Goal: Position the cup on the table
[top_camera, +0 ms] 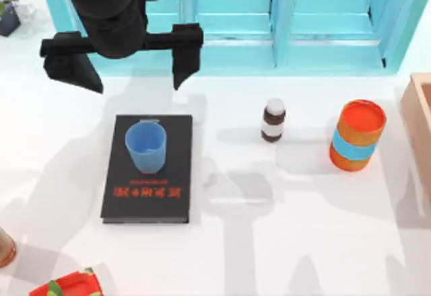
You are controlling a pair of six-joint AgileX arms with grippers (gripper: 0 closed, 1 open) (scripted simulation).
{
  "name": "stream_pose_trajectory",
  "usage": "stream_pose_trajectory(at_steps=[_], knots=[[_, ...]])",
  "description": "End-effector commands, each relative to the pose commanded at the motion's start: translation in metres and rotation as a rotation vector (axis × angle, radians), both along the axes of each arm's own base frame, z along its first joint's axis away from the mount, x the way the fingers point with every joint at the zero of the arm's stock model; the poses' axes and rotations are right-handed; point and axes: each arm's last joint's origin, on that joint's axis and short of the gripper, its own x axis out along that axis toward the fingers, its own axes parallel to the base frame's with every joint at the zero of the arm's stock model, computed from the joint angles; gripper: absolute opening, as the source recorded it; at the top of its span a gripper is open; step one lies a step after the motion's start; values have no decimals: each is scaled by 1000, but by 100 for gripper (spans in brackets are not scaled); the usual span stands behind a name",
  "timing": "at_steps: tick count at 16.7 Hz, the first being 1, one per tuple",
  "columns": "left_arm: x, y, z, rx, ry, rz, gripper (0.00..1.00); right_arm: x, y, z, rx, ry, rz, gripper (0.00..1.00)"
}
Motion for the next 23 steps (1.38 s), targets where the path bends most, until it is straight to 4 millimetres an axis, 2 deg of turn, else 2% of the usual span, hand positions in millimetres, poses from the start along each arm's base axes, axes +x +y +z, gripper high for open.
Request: stream_pose_trajectory(at_steps=[3,5,13,15,20,23], knots=[[13,-25,-18,50,105,0,100,0,0,0,0,0,0,100],[17,-33,-25,73,144,4,100,0,0,0,0,0,0,100],[20,-34,-31,79,155,8,100,0,0,0,0,0,0,100],[21,-35,-47,81,157,7,100,0,0,0,0,0,0,100],[21,-36,-109,76,149,7,100,0,0,0,0,0,0,100],[19,-36,-127,80,155,7,100,0,0,0,0,0,0,100]])
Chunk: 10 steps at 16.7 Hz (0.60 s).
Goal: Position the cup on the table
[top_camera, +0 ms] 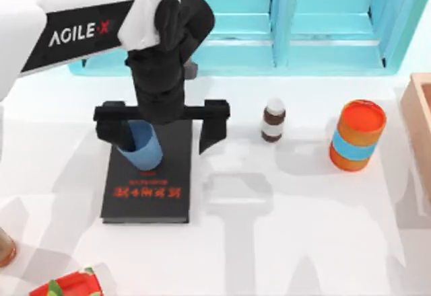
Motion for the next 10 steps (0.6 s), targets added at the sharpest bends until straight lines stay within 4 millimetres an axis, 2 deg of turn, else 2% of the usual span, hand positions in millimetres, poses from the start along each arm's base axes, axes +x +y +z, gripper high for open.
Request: stream_pose_trajectory(at_steps=[3,10], knots=[[0,0,0,0,0,0,100,0,0,0,0,0,0,100],[0,0,0,0,0,0,47,0,0,0,0,0,0,100]])
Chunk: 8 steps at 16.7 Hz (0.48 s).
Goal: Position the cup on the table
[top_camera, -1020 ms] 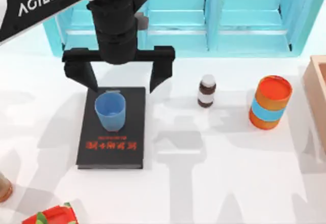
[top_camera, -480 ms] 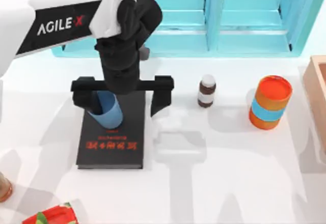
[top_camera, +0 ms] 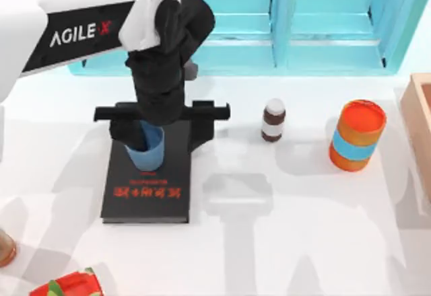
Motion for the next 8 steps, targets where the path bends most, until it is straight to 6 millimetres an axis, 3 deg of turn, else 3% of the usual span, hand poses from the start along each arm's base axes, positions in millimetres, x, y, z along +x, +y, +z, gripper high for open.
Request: stream_pose_trajectory(at_steps=[6,8], knots=[[0,0,0,0,0,0,2,0,0,0,0,0,0,100],[0,0,0,0,0,0,0,0,0,0,0,0,0,100]])
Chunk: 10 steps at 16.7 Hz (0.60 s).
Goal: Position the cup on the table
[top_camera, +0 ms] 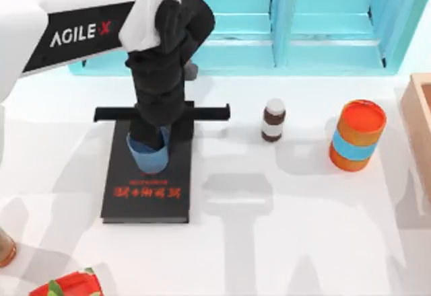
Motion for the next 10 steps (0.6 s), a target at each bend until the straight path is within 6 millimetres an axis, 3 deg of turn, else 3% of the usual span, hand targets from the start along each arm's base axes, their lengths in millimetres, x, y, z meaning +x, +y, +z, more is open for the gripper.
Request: stream_pose_trajectory(at_steps=[8,10], knots=[[0,0,2,-1,-2,0,0,0,0,0,0,0,0,100],[1,-1,11,1,-3,-1,0,0,0,0,0,0,0,100]])
